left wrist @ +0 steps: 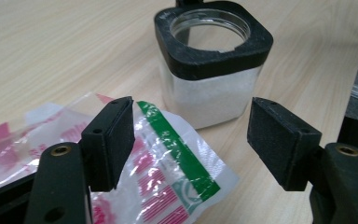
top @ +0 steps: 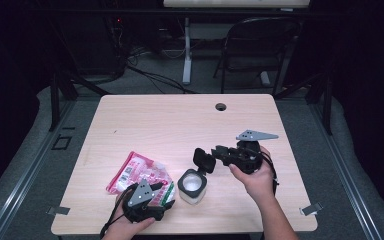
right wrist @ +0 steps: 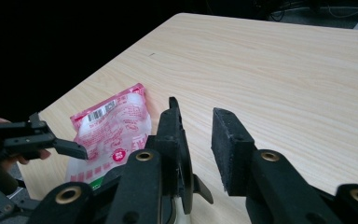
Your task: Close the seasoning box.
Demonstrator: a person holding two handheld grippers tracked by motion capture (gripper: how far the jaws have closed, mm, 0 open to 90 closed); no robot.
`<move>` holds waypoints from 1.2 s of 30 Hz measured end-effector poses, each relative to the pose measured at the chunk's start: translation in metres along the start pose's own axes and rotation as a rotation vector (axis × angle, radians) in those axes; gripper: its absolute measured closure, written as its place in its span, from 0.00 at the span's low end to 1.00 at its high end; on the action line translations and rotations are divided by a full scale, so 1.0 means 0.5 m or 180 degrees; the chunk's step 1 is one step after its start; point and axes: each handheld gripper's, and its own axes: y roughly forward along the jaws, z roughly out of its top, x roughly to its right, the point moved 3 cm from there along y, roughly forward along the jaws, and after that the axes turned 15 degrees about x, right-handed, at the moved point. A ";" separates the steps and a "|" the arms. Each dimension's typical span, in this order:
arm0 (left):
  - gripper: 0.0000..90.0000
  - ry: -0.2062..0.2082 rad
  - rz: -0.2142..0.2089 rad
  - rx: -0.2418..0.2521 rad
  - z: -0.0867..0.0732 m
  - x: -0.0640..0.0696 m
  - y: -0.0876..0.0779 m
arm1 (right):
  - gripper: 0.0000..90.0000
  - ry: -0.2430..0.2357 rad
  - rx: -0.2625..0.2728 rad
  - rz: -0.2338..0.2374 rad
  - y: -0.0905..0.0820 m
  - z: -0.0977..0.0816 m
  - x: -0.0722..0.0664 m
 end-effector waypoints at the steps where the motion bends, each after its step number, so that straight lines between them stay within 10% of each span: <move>1: 0.37 -0.0003 0.0011 0.0025 0.001 -0.002 -0.002 | 0.82 -0.0005 -0.0005 -0.0005 0.001 -0.001 0.002; 14: 0.53 -0.0156 0.0195 0.0067 0.004 -0.039 -0.015 | 0.87 0.0046 -0.0074 -0.0074 0.005 -0.010 0.018; 36: 0.83 -0.0158 0.0143 -0.0091 0.020 -0.045 0.026 | 0.91 0.0077 -0.0163 -0.0062 0.018 -0.022 0.028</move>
